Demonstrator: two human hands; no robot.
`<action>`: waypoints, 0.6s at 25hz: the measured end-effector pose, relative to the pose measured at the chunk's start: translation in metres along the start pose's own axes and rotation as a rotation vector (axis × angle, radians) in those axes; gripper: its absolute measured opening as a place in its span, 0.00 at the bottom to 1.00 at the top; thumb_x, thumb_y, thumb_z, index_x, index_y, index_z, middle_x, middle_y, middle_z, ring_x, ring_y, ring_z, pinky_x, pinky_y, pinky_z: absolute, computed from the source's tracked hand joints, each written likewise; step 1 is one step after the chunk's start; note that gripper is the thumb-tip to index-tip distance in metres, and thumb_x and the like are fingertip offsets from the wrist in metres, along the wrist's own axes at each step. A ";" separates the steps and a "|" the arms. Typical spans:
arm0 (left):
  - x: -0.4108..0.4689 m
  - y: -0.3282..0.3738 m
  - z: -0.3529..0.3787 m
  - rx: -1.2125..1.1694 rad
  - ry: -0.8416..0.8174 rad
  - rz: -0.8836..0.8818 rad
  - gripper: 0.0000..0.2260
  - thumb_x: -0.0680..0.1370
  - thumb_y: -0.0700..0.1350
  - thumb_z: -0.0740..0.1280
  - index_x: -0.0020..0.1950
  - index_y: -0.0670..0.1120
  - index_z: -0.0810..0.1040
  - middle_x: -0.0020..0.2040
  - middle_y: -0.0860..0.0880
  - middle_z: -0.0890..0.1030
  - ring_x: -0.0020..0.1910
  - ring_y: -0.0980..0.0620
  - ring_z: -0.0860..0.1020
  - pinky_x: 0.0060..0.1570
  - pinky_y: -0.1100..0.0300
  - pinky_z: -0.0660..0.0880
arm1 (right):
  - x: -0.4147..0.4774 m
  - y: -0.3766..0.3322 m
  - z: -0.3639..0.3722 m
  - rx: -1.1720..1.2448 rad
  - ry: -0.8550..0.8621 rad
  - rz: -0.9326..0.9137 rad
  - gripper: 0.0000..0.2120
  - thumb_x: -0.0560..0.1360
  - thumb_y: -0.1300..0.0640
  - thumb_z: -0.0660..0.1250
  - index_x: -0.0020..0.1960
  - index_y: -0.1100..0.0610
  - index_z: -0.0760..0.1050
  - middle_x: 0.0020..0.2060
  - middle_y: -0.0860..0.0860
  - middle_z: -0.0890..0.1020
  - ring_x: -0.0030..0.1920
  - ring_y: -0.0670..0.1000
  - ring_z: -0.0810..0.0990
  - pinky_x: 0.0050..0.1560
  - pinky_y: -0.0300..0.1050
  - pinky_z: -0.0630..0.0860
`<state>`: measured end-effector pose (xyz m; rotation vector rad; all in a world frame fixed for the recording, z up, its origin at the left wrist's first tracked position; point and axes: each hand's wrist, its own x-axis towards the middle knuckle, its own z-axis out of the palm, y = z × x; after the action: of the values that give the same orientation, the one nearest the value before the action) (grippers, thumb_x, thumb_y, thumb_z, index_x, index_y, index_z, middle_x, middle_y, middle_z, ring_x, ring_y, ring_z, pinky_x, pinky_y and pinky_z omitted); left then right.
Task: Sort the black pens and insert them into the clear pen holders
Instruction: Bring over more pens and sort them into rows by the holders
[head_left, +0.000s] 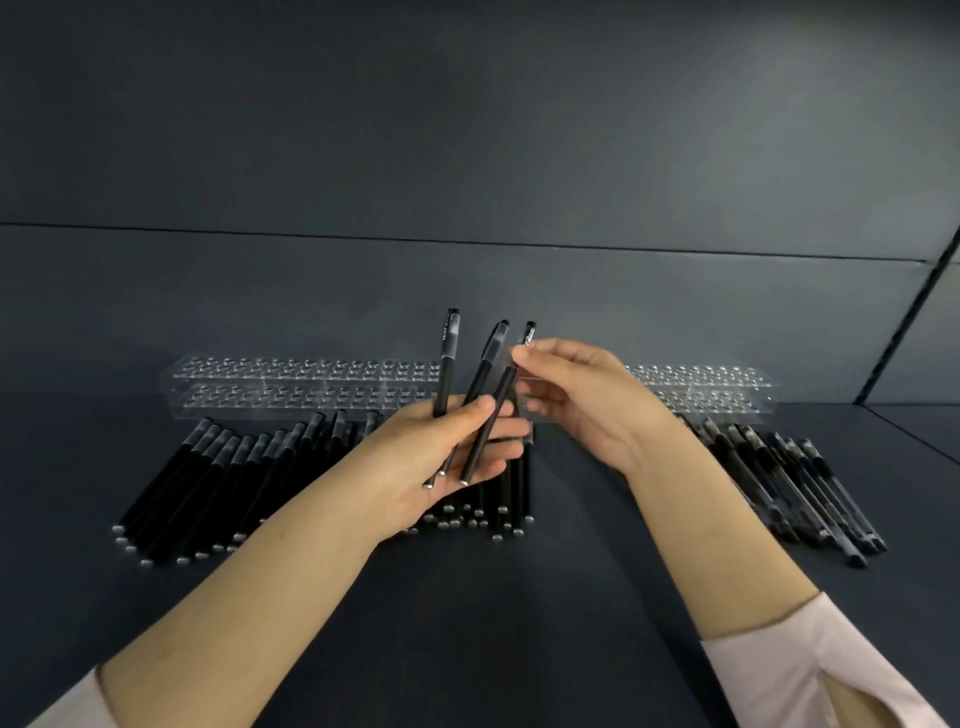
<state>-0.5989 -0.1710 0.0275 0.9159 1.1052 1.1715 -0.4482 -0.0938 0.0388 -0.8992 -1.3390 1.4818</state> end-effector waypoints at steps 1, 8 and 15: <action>-0.002 0.004 -0.014 -0.001 0.029 0.014 0.10 0.81 0.43 0.63 0.57 0.41 0.80 0.49 0.45 0.86 0.47 0.50 0.85 0.45 0.60 0.82 | 0.005 0.001 0.010 0.047 0.023 0.000 0.01 0.75 0.60 0.70 0.45 0.58 0.79 0.38 0.51 0.81 0.35 0.46 0.79 0.37 0.37 0.77; -0.009 0.028 -0.124 -0.016 0.264 0.036 0.10 0.82 0.48 0.62 0.52 0.42 0.76 0.28 0.51 0.72 0.21 0.59 0.61 0.18 0.68 0.59 | 0.034 0.029 0.091 -0.206 0.135 0.122 0.06 0.74 0.57 0.71 0.44 0.60 0.78 0.31 0.51 0.75 0.28 0.44 0.74 0.30 0.33 0.75; -0.010 0.026 -0.160 -0.005 0.316 0.029 0.11 0.83 0.46 0.59 0.49 0.45 0.79 0.38 0.50 0.79 0.31 0.56 0.73 0.30 0.65 0.70 | 0.039 0.056 0.130 -0.794 0.274 0.050 0.13 0.68 0.55 0.77 0.48 0.59 0.77 0.32 0.52 0.79 0.26 0.49 0.77 0.31 0.34 0.76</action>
<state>-0.7611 -0.1770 0.0172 0.7599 1.3434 1.3740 -0.5905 -0.0977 0.0042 -1.5724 -1.7171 0.7890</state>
